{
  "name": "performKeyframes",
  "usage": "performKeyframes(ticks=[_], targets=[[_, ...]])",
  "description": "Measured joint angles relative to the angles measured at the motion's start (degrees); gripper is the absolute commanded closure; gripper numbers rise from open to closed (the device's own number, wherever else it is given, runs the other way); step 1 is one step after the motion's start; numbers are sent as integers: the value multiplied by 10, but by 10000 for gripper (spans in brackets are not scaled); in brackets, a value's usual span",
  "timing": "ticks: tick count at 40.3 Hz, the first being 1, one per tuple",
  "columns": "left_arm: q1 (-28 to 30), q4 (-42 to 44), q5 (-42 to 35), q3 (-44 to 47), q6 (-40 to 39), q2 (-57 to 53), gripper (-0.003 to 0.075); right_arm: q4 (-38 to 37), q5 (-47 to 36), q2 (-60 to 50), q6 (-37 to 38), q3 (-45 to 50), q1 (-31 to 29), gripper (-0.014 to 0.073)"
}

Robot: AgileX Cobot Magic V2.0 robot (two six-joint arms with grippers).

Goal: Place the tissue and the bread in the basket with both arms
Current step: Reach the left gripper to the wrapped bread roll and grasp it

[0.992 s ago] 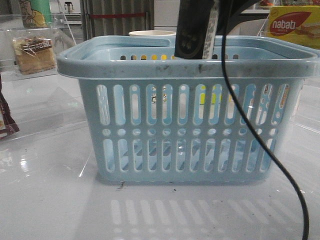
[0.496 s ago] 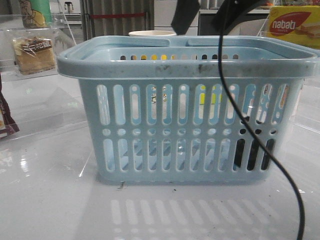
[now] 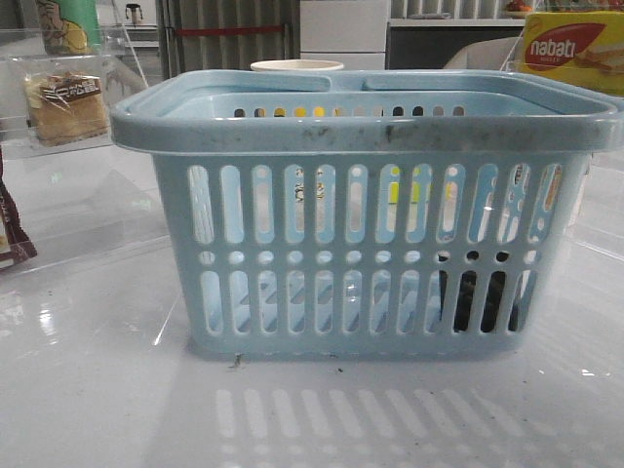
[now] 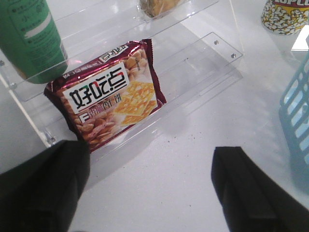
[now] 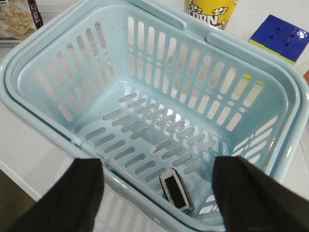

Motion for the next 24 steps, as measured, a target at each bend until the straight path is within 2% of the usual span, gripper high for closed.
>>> performKeyframes(ticks=[15, 24], targets=[[0, -18, -33, -211, 0, 287, 126, 0, 2, -7, -1, 7, 0, 22], [0, -50, -35, -349, 0, 421, 127, 0, 2, -7, -1, 7, 0, 22]])
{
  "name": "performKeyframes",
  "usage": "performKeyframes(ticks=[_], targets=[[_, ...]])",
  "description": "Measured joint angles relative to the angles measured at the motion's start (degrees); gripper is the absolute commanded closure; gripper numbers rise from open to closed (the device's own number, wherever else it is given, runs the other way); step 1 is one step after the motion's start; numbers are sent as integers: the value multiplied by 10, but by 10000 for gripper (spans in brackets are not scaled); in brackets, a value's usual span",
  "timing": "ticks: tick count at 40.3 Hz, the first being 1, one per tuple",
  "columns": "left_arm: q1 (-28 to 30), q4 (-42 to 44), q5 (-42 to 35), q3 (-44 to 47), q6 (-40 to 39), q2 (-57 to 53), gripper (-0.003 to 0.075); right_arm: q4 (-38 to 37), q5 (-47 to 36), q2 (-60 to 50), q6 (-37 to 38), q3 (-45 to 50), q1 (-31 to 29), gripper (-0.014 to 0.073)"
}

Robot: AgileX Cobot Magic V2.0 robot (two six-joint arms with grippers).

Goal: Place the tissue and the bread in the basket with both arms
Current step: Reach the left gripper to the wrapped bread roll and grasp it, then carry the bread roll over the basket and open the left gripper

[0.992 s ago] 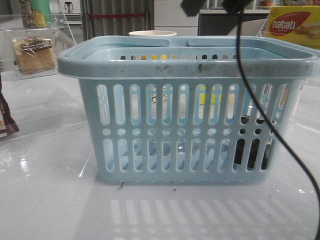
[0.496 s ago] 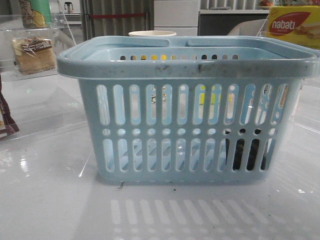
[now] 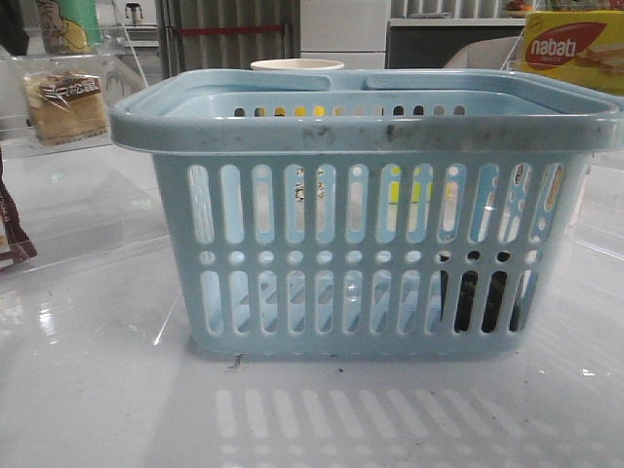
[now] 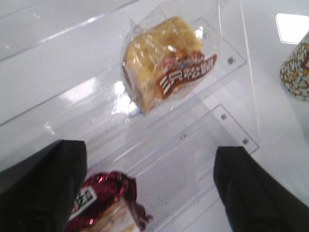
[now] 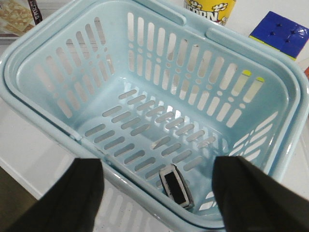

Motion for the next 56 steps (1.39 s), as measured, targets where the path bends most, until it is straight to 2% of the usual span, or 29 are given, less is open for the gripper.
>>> performKeyframes(ticks=[12, 22, 25, 34, 42, 46, 56], targets=[[1, -17, -4, -141, 0, 129, 129, 0, 0, 0, 0, 0, 0, 22], [1, -15, -4, -179, 0, 185, 148, 0, 0, 0, 0, 0, 0, 22], [1, -14, -4, -180, 0, 188, 192, 0, 0, 0, 0, 0, 0, 22], [1, -11, -4, -180, 0, 188, 432, 0, 0, 0, 0, 0, 0, 22], [1, -10, 0, -180, 0, 188, 577, 0, 0, 0, 0, 0, 0, 22], [1, -10, 6, -180, 0, 185, 629, 0, 0, 0, 0, 0, 0, 22], [1, -12, 20, -180, 0, 123, 627, 0, 0, 0, 0, 0, 0, 22]])
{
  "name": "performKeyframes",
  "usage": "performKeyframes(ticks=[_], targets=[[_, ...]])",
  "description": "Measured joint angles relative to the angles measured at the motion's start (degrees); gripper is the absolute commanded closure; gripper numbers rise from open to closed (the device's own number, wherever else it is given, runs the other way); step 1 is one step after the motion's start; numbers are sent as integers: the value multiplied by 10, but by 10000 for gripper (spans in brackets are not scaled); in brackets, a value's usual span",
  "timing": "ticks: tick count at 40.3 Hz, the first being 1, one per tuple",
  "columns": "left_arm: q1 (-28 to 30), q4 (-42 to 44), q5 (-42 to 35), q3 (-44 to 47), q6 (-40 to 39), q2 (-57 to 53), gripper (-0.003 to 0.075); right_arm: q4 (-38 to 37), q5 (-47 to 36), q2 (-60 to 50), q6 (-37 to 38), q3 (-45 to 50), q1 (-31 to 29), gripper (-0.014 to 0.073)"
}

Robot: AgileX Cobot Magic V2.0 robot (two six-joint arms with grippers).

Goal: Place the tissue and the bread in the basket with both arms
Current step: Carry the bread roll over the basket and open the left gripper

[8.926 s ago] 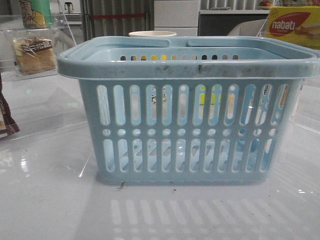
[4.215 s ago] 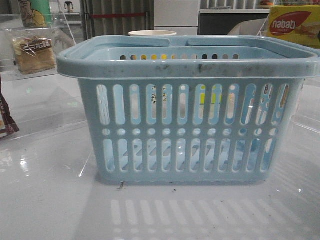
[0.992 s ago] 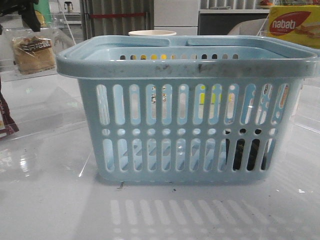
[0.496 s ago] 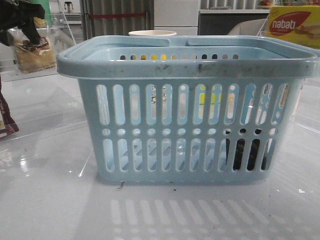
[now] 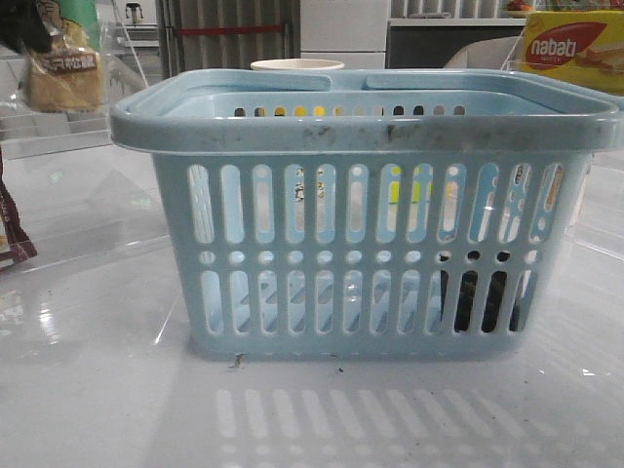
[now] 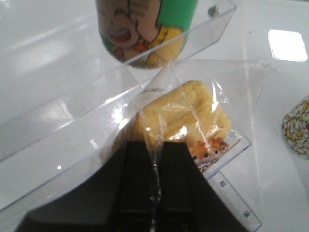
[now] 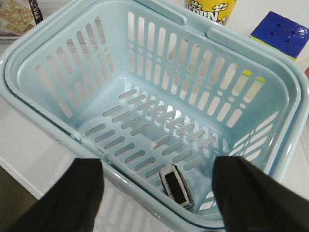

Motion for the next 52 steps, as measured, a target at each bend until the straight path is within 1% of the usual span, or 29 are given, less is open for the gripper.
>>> performKeyframes(ticks=[6, 10, 15, 19, 25, 33, 37, 42, 49, 52], targets=[[-6, -27, 21, 0, 0, -60, 627, 0, 0, 0, 0, 0, 0, 22], [-28, -30, 38, 0, 2, -102, 627, 0, 0, 0, 0, 0, 0, 22], [-83, -33, 64, 0, 43, -152, 627, 0, 0, 0, -1, 0, 0, 22], [-138, -34, 89, -1, 91, -180, 627, 0, 0, 0, -1, 0, 0, 22], [-218, -38, 128, -1, 123, -196, 627, 0, 0, 0, -1, 0, 0, 22], [-308, -38, 145, 0, 130, -192, 627, 0, 0, 0, -1, 0, 0, 22], [-337, -38, 147, 0, 130, -178, 627, 0, 1, 0, -1, 0, 0, 22], [-355, -38, 154, 0, 131, -143, 627, 0, 1, 0, -1, 0, 0, 22], [-357, -37, 164, 0, 131, -83, 626, 0, 1, 0, -1, 0, 0, 22], [-357, -34, 164, 0, 131, -60, 596, 0, 1, 0, -1, 0, 0, 22]])
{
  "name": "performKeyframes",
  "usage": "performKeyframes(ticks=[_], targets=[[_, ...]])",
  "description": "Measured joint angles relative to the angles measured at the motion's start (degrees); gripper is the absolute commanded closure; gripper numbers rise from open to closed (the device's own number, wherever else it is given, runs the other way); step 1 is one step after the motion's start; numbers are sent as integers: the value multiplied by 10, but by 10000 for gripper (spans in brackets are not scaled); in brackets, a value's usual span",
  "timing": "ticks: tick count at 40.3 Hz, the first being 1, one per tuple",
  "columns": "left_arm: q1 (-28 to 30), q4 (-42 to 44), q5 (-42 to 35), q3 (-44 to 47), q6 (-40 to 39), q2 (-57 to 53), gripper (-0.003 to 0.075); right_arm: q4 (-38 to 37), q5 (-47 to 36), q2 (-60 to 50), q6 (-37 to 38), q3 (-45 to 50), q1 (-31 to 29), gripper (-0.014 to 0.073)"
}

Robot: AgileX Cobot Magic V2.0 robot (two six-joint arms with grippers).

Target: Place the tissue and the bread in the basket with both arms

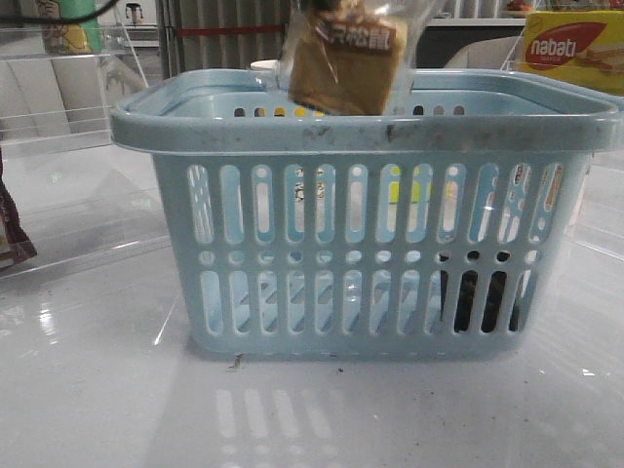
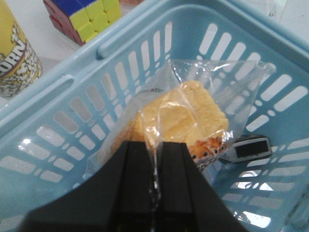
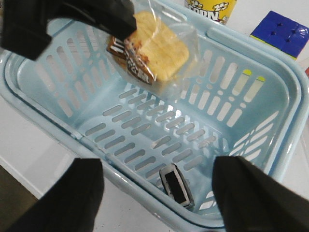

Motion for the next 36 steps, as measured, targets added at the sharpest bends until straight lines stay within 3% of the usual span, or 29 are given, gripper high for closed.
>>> performKeyframes(ticks=[7, 11, 19, 26, 36], targets=[[0, 3, 0, 0, 0, 27, 341, 0, 0, 0, 0, 0, 0, 22], [0, 3, 0, 1, 0, 29, 245, 0, 0, 0, 0, 0, 0, 22], [0, 22, 37, -29, 1, 16, 244, 0, 0, 0, 0, 0, 0, 22], [0, 25, 46, -28, 1, -59, 244, 0, 0, 0, 0, 0, 0, 22], [0, 15, 40, 78, 1, -200, 244, 0, 1, 0, 0, 0, 0, 22]])
